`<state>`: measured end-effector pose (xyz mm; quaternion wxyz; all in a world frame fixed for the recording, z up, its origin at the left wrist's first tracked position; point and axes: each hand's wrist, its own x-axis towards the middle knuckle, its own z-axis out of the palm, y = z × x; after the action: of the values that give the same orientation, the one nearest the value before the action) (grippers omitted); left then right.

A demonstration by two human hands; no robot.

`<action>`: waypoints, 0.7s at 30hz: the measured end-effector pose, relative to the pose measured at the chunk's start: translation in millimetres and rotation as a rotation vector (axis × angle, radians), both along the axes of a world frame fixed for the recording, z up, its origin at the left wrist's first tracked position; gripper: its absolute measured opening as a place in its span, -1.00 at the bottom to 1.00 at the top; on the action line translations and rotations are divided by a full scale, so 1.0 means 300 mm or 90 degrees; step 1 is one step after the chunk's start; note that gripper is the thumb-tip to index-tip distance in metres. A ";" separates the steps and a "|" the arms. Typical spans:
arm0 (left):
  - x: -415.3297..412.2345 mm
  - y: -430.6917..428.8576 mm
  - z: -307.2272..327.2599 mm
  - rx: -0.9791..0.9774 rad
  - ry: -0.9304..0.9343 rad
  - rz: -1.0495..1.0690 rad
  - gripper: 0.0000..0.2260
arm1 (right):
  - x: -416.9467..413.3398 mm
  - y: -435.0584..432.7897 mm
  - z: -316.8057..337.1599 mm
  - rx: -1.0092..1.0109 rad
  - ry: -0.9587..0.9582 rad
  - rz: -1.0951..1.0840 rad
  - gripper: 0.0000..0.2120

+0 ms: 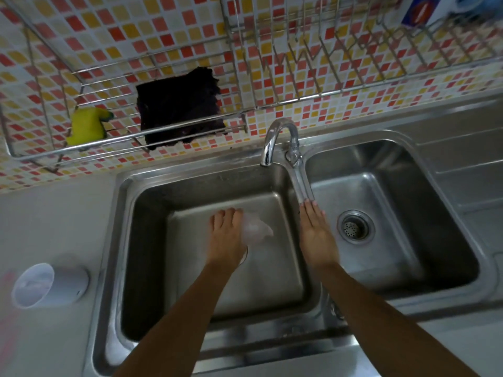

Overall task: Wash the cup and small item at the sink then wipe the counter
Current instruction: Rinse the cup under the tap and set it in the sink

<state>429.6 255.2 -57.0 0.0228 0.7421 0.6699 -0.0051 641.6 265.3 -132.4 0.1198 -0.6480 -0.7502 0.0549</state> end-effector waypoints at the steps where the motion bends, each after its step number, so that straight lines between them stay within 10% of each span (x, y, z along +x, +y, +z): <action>1: -0.007 -0.004 -0.006 0.006 0.033 -0.023 -0.34 | 0.001 0.000 0.002 -0.004 -0.002 0.000 -0.36; 13: -0.068 -0.005 0.012 0.085 0.307 -0.187 -0.38 | -0.003 -0.003 -0.012 0.012 -0.012 -0.005 -0.38; 21: -0.109 0.001 0.049 0.098 0.266 -0.096 -0.31 | -0.008 -0.005 -0.010 0.053 -0.023 0.007 -0.40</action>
<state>396.8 255.4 -42.2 -0.1735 0.7725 0.6009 -0.1097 639.1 263.9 -135.4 0.1327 -0.6394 -0.7572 0.0123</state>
